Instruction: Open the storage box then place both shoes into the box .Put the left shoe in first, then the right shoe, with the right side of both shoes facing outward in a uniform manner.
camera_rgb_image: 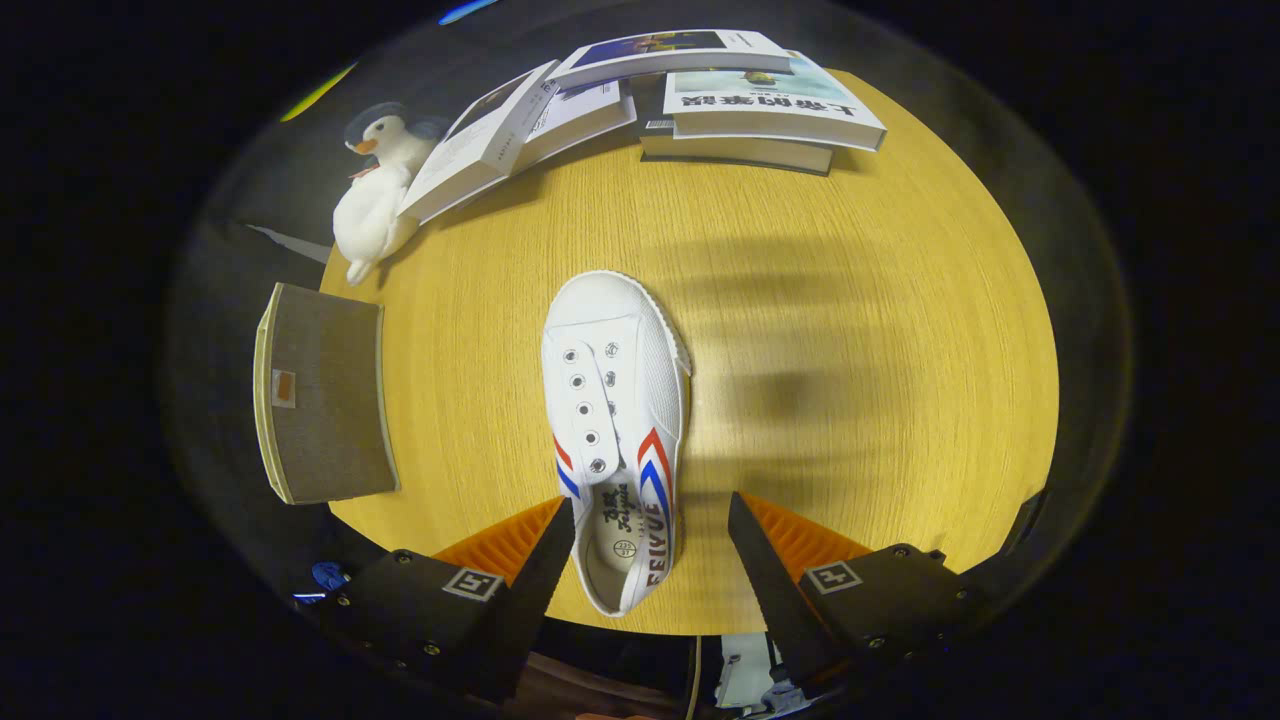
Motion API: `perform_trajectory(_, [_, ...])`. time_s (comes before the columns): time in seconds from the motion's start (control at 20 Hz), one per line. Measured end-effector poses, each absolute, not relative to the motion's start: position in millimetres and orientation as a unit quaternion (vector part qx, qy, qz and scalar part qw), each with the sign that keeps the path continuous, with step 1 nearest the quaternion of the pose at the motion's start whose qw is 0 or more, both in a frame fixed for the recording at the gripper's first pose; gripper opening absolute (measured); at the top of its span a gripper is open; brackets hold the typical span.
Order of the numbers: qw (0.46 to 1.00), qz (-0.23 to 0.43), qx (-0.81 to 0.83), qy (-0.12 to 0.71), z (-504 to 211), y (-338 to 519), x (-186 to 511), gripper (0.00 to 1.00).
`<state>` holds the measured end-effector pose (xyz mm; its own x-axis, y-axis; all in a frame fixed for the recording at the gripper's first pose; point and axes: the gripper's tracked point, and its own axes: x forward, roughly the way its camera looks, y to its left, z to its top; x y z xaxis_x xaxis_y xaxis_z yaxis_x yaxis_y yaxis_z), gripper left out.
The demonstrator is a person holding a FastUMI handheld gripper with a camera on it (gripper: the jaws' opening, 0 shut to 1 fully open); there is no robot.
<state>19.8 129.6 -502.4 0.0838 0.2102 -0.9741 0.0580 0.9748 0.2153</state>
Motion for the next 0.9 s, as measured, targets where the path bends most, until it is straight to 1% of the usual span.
perform_trajectory(0.2, [0.726, 0.058, 0.073, 0.682, -516.7, 124.9, 22.7, 0.94])
perform_trajectory(0.25, [0.727, 0.056, 0.059, 0.682, -522.3, 120.4, 23.9, 0.92])
perform_trajectory(0.3, [0.729, 0.061, 0.057, 0.68, -520.4, 120.6, 27.2, 0.93])
perform_trajectory(0.4, [0.731, 0.076, 0.064, 0.675, -529.5, 126.3, 29.4, 0.89])
perform_trajectory(0.45, [0.727, 0.089, 0.08, 0.677, -528.0, 132.5, 28.5, 0.71])
perform_trajectory(0.5, [0.726, 0.088, 0.096, 0.676, -528.1, 136.6, 28.0, 0.67])
perform_trajectory(0.55, [0.722, 0.092, 0.103, 0.678, -529.3, 140.9, 26.0, 0.44])
perform_trajectory(0.6, [0.725, 0.091, 0.102, 0.675, -532.3, 138.4, 26.2, 0.44])
perform_trajectory(0.65, [0.726, 0.081, 0.105, 0.675, -525.0, 133.0, 27.3, 0.28])
perform_trajectory(0.75, [0.727, 0.072, 0.116, 0.673, -537.0, 143.4, 24.8, 0.07])
perform_trajectory(0.9, [0.724, 0.074, 0.092, 0.679, -528.3, 136.5, 23.9, 0.06])
